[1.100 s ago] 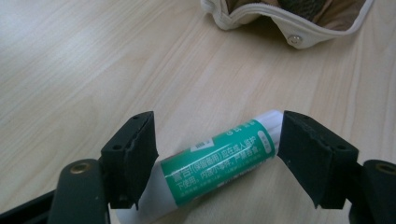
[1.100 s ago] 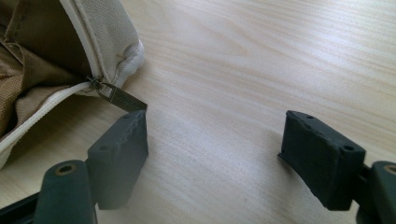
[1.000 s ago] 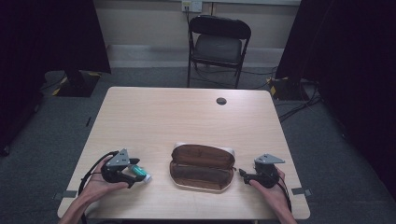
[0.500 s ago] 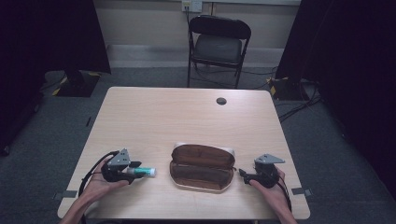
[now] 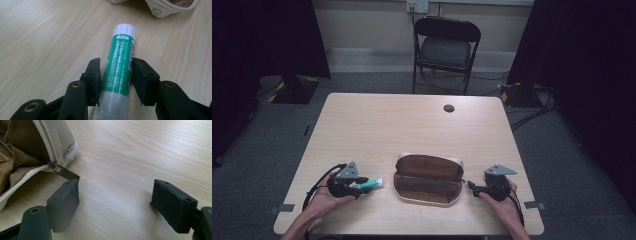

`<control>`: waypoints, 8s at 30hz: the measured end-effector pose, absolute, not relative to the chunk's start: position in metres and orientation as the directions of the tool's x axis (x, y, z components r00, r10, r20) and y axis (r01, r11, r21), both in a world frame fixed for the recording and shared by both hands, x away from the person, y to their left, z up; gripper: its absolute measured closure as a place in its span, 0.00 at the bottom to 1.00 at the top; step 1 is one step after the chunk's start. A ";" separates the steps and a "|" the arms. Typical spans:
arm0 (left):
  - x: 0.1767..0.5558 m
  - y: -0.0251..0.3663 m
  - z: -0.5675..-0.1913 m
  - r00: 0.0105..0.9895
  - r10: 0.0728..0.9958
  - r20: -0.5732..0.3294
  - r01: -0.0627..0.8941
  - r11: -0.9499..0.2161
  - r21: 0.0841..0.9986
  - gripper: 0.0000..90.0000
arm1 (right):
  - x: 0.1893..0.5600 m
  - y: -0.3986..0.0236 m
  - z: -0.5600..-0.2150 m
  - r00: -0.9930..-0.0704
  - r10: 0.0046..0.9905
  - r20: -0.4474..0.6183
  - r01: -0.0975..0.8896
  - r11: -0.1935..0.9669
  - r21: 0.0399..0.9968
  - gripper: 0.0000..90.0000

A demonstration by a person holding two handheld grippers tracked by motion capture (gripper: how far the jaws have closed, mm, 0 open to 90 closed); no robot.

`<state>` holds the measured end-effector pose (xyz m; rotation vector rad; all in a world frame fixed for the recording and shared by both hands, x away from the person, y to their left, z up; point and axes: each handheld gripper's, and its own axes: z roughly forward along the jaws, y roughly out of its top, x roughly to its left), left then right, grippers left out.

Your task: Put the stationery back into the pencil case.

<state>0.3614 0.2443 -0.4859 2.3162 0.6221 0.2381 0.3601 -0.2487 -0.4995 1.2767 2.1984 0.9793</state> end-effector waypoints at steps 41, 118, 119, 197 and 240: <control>0.355 0.260 -0.461 0.812 0.567 -0.143 0.429 -0.411 0.804 0.73 | 0.362 -0.249 -0.499 -0.495 0.869 -0.006 0.578 0.335 0.744 0.23; 0.367 0.121 -0.403 0.933 0.352 -0.067 0.229 -0.440 0.869 0.73 | 0.360 -0.249 -0.499 -0.488 0.873 -0.005 0.581 0.329 0.744 0.23; 0.369 0.116 -0.404 0.934 0.351 -0.069 0.231 -0.445 0.865 0.73 | 0.360 -0.249 -0.499 -0.488 0.873 -0.005 0.581 0.329 0.744 0.23; 0.369 0.167 -0.430 0.864 0.495 -0.093 0.346 -0.449 0.824 0.25 | 0.360 -0.249 -0.499 -0.488 0.873 -0.005 0.581 0.329 0.744 0.23; 0.376 0.308 -0.502 0.563 0.827 0.001 0.558 -0.380 0.737 0.13 | 0.360 -0.249 -0.499 -0.487 0.873 -0.005 0.582 0.329 0.744 0.23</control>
